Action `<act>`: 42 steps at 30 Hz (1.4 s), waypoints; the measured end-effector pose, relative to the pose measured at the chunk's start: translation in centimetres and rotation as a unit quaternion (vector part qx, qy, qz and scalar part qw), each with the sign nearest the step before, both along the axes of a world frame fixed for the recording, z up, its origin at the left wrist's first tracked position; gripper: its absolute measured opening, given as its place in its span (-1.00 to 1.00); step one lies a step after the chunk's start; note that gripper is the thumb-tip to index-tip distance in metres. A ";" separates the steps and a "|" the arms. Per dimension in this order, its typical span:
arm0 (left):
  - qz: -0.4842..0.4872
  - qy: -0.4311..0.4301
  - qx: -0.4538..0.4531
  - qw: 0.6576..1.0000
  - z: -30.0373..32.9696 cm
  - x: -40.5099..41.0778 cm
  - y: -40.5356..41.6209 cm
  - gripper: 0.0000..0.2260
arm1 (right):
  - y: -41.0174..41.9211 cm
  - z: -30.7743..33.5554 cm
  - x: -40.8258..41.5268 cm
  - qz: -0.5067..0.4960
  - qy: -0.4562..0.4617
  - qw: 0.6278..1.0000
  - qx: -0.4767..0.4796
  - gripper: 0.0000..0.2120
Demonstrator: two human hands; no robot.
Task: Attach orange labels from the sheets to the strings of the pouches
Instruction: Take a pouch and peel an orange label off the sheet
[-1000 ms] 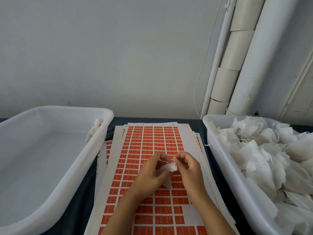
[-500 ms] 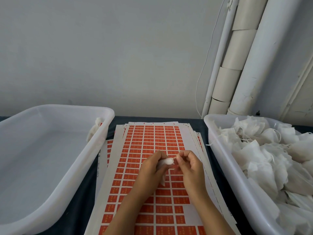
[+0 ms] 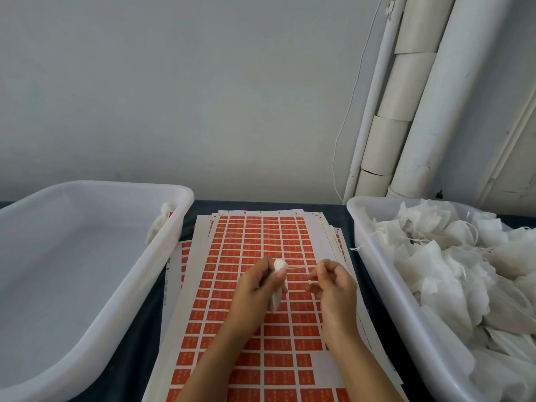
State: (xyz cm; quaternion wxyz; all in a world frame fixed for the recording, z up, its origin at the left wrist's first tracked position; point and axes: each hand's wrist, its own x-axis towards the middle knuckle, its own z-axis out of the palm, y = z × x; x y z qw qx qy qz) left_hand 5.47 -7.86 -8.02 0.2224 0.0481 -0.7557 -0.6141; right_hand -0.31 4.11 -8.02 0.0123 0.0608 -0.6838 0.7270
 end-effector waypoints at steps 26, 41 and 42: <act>0.027 -0.010 -0.123 0.992 -0.1 -0.3 0.6 -0.79 | -0.2 0.3 0.9 0.054 0.296 0.910 0.284 -0.71; 0.010 -0.098 -0.219 0.971 -0.8 -0.2 -0.1 -0.75 | 2.5 1.5 -0.2 0.179 0.171 0.895 0.372 -0.96; 0.009 -0.107 -0.236 0.966 -0.9 -0.1 -0.2 -0.74 | 3.0 1.7 0.0 0.185 0.166 0.888 0.387 -0.95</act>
